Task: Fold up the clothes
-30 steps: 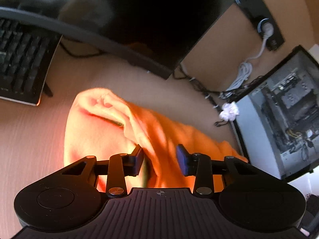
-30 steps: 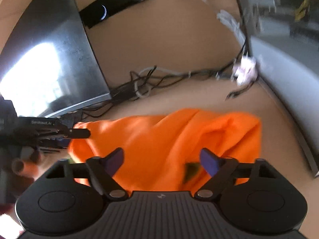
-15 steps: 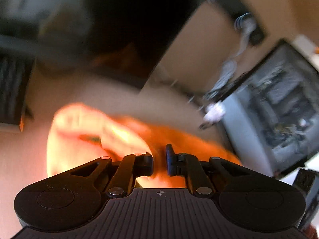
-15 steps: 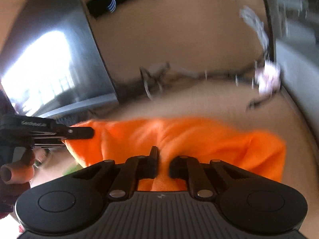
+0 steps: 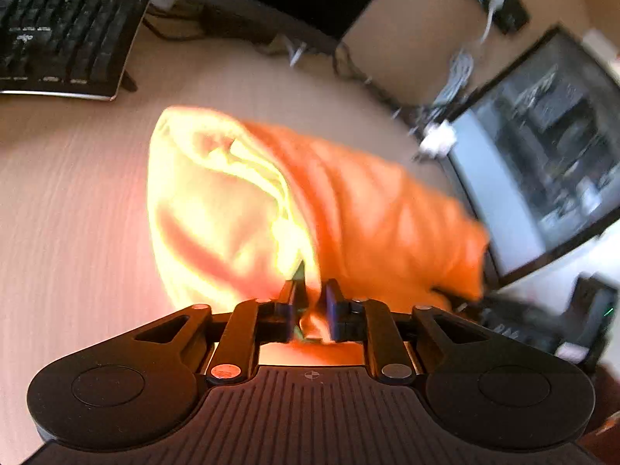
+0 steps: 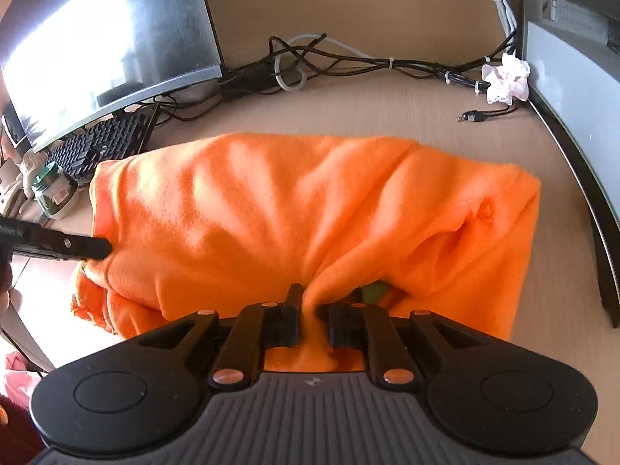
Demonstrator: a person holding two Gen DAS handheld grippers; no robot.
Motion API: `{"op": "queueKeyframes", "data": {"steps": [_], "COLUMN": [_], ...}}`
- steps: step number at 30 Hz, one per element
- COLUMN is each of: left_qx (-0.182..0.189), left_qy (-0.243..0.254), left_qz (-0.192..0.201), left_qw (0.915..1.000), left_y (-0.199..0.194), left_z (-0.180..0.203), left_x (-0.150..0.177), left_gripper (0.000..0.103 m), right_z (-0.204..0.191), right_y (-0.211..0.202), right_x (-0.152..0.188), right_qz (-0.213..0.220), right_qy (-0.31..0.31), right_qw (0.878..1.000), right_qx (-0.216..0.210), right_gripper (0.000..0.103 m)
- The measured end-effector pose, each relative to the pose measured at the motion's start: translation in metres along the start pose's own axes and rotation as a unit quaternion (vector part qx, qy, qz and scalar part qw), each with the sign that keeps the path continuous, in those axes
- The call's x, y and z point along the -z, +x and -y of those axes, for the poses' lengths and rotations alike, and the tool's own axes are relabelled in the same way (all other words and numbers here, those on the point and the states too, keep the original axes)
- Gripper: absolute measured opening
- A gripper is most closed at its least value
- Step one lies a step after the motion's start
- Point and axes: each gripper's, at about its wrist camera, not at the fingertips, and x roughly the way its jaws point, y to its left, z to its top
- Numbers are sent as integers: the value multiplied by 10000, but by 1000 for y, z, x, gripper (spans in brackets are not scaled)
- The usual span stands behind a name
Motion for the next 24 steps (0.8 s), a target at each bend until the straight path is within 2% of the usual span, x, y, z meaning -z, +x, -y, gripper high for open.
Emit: {"op": "queueKeyframes", "data": {"steps": [1,2,3,4,6,7,8,9,10,12,15,18,20,22,24], "left_qx": [187,299,410,480,282,152,-8,-238,-402,-599,-633,-381,-187,-85,-55], "left_qy": [-118,-219,-320,-402,-420,-419,-404,-338,-212,151,558,765,876,887,844], "left_qz": [91,168,244,293,160,73,-13,-71,-68,57,467,926,1147,1147,955], "left_qw": [9997,9992,9983,9976,9986,9990,9992,9991,9989,9981,9953,9920,9894,9894,9918], "left_y": [-3,-5,-7,-8,3,9,17,26,33,37,31,7,-11,-22,-29], "left_z": [-2,-3,-5,-6,-6,-5,-5,-2,4,12,30,48,56,54,45], "left_x": [-5,-11,-17,-22,-29,-31,-33,-34,-36,-44,-72,-93,-98,-89,-72], "left_gripper": [42,60,69,72,73,72,66,51,44,27,9,9,9,9,9], "right_z": [1,0,-1,-1,-3,-4,-5,-6,-6,-7,-8,-7,-6,-5,-7], "right_y": [1,3,4,5,11,11,11,12,12,9,-4,-27,-40,-49,-53], "right_x": [-2,-3,-3,-3,-3,-2,-3,-4,-6,-16,-38,-62,-67,-63,-47], "right_qz": [5,-1,-5,-3,12,29,50,71,101,291,729,1211,1341,1306,1107], "right_qy": [-2,-3,-7,-10,8,12,11,10,-5,-96,-277,-374,-372,-363,-404], "right_qw": [10000,10000,10000,10000,10000,10000,10000,10000,9999,9995,9968,9918,9902,9908,9930], "right_qx": [-6,-6,-3,-4,-7,-3,8,19,29,85,171,157,103,41,-19], "right_gripper": [11,11,11,11,11,11,11,11,11,10,7,7,7,7,7]}}
